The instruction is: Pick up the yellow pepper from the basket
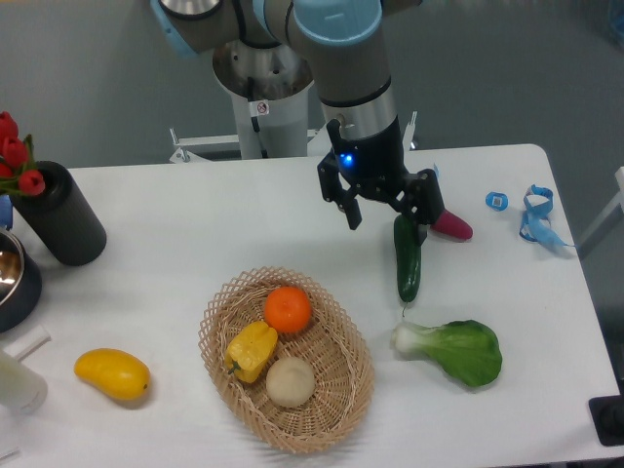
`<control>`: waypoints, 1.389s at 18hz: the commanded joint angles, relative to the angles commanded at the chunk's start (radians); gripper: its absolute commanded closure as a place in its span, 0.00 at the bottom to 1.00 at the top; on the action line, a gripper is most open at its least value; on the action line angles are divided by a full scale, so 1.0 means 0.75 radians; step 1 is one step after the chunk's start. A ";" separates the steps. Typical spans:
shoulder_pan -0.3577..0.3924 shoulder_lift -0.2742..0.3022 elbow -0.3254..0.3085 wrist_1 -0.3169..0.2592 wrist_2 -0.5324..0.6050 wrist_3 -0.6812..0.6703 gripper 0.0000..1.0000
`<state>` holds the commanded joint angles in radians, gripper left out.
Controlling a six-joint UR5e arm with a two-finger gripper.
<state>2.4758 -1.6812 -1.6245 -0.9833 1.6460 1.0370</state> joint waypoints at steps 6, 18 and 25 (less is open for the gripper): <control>0.000 -0.002 -0.016 0.032 0.000 0.006 0.00; -0.016 -0.057 -0.051 0.098 -0.014 -0.294 0.00; -0.131 -0.106 -0.043 0.098 -0.110 -0.538 0.00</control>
<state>2.3778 -1.7610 -1.6567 -0.9097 1.5634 0.6338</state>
